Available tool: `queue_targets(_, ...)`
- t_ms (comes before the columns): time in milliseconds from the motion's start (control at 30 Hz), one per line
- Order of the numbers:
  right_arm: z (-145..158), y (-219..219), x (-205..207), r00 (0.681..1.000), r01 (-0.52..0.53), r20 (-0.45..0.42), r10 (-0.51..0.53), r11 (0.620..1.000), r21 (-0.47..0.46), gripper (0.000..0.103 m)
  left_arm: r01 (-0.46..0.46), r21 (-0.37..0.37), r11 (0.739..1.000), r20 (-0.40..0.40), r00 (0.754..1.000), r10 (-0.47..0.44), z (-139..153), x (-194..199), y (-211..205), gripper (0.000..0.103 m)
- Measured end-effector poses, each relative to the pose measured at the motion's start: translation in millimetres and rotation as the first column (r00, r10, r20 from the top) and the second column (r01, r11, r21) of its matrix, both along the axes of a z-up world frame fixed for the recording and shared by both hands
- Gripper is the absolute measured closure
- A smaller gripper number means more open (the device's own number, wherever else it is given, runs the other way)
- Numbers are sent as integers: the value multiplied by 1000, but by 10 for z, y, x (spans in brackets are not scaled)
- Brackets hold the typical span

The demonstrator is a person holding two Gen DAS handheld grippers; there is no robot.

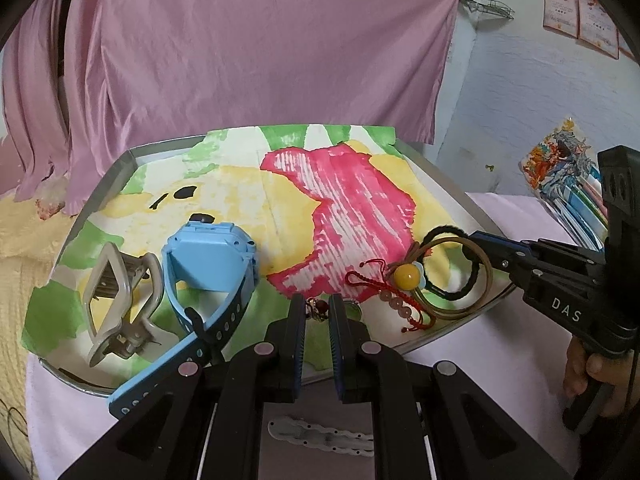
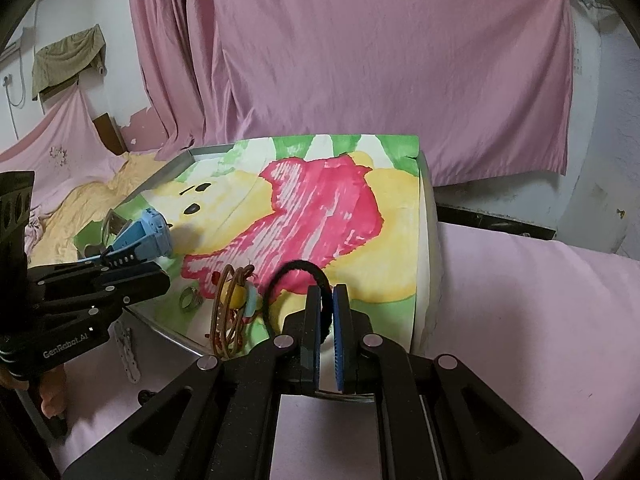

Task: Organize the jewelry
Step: 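Carry the stud and black ring over the tray and open both tools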

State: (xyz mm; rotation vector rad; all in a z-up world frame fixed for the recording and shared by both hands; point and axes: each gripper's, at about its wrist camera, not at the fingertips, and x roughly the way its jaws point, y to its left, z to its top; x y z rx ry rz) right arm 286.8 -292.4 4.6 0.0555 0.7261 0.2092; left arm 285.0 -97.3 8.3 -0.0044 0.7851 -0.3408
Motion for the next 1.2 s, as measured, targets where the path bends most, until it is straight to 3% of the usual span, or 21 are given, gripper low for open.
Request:
queue_targets(667,62,-149,-162,996,42,72,-48,996,76,96,-6,-15,1000,74,997,7,92,-138,44,91)
queue_targets(733,73,-173,-186,995,47,80,-53,995,84,95,-11,-19,1000,85,996,12,103,-160,56,81)
queue_targets(800,87,-184,-228,994,53,93,-62,995,90,94,-21,-30,999,105,994,24,124,-190,84,42)
queue_targets(833,93,-197,-238,993,55,97,-64,994,92,87,-26,-36,999,119,992,30,141,-215,101,35)
queue_targets(933,125,-226,-313,989,69,125,-82,992,102,59,-45,-50,998,159,986,53,183,-271,144,33)
queue_targets(1033,187,-238,-405,982,71,169,-90,991,113,58,-66,-51,996,172,982,74,199,-299,171,29)
queue_targets(1100,238,-235,-502,975,71,204,-93,991,117,55,-84,-53,995,198,976,93,227,-355,193,16)
queue_targets(1167,280,-237,-584,967,69,234,-97,990,124,36,-93,-52,994,234,967,103,262,-438,205,9)
queue_targets(1200,304,-242,-632,963,67,250,-98,989,128,32,-96,-49,994,254,961,105,280,-485,209,6)
